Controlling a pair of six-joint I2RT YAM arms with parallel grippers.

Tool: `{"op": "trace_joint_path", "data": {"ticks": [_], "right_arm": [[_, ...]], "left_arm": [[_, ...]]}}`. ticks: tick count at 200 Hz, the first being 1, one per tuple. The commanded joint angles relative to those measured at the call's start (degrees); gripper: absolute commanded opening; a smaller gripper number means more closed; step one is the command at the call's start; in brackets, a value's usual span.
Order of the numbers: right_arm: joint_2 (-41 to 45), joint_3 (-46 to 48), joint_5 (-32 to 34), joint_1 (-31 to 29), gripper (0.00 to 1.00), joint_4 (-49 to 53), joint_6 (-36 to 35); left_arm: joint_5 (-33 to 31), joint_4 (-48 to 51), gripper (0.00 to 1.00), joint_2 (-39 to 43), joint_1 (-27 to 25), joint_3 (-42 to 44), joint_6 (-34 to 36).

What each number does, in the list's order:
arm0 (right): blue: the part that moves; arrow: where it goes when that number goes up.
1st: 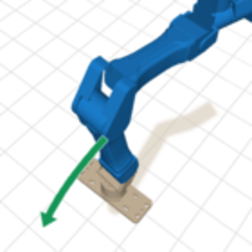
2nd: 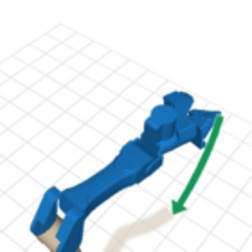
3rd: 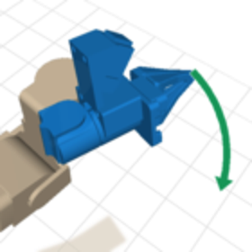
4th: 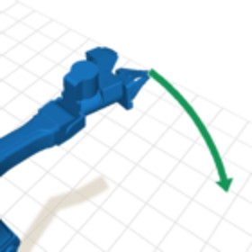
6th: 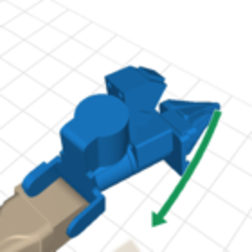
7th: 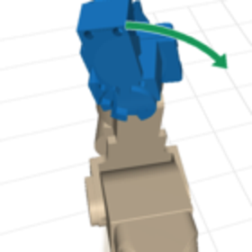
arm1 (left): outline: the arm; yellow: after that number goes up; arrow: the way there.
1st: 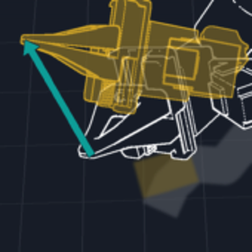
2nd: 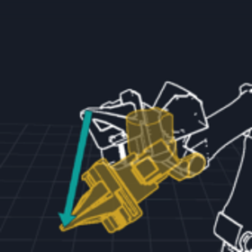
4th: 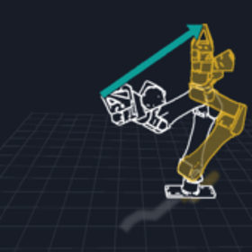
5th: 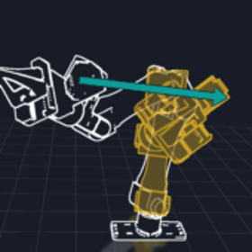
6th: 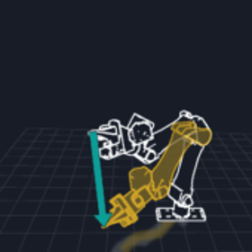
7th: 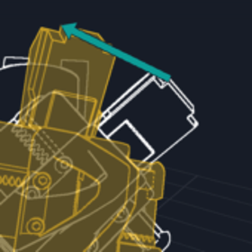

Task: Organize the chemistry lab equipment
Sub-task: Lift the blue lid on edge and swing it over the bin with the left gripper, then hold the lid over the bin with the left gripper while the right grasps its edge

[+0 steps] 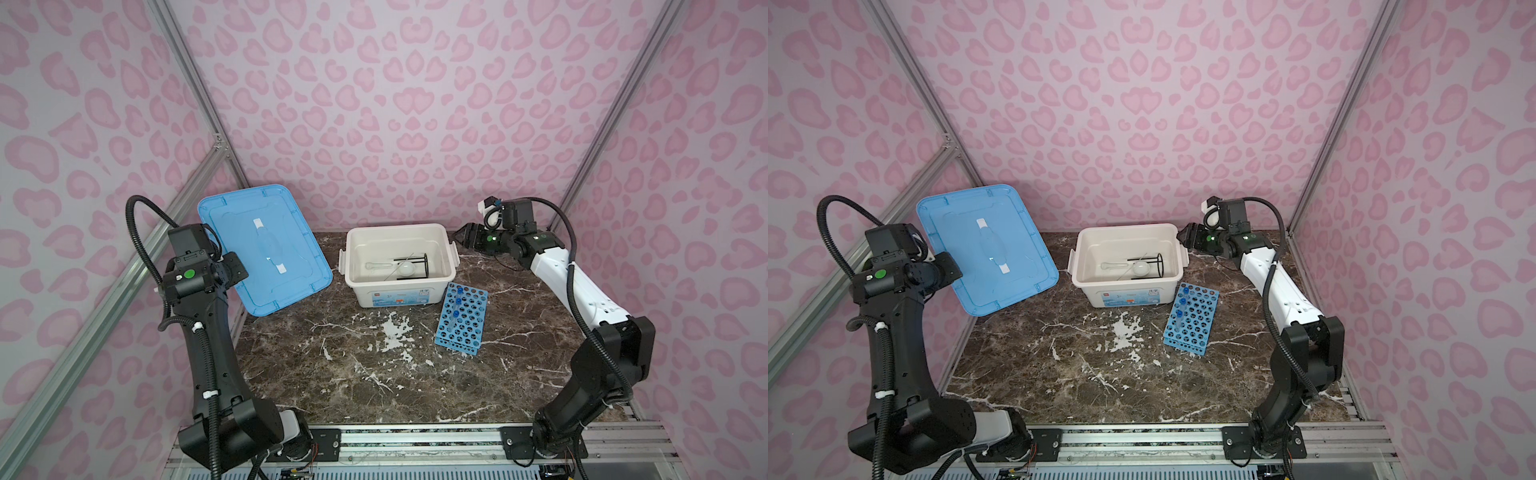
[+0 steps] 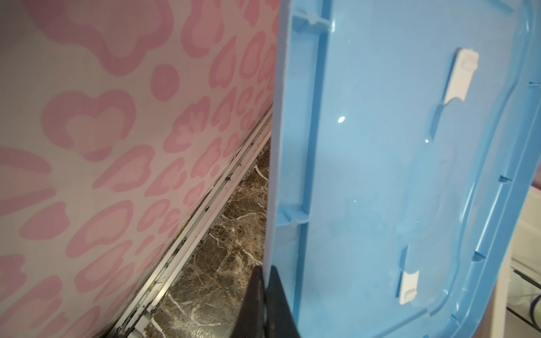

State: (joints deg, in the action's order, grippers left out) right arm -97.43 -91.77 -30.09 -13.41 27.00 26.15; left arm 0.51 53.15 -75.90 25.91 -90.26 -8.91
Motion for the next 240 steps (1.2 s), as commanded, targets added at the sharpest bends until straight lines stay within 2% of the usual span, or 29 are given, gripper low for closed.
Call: {"op": "trace_joint_path", "data": {"ticks": [1, 54, 128, 160, 240], "right_arm": [[-0.7, -0.5, -2.1, -0.2, 0.69, -2.2, -0.2], [-0.9, 0.0, -7.4, -0.7, 0.73, -9.7, 2.3], [-2.6, 1.7, -14.8, -2.2, 0.77, -21.7, 9.0], [-4.1, 2.0, -15.4, -2.9, 0.77, -23.6, 10.1], [-5.6, 3.0, -18.2, -3.1, 0.74, -28.7, 14.8]], "left_arm": [[4.5, -2.0, 0.03, 0.5, -1.9, -1.6, -2.1], [10.0, -7.6, 0.03, 0.3, -8.2, -1.1, -5.2], [10.4, -11.1, 0.03, -5.4, -21.4, -3.8, -8.0], [10.4, -13.3, 0.03, -8.9, -26.9, -5.2, -9.5], [13.5, -17.9, 0.03, -17.9, -34.1, -10.6, -11.8]]}}
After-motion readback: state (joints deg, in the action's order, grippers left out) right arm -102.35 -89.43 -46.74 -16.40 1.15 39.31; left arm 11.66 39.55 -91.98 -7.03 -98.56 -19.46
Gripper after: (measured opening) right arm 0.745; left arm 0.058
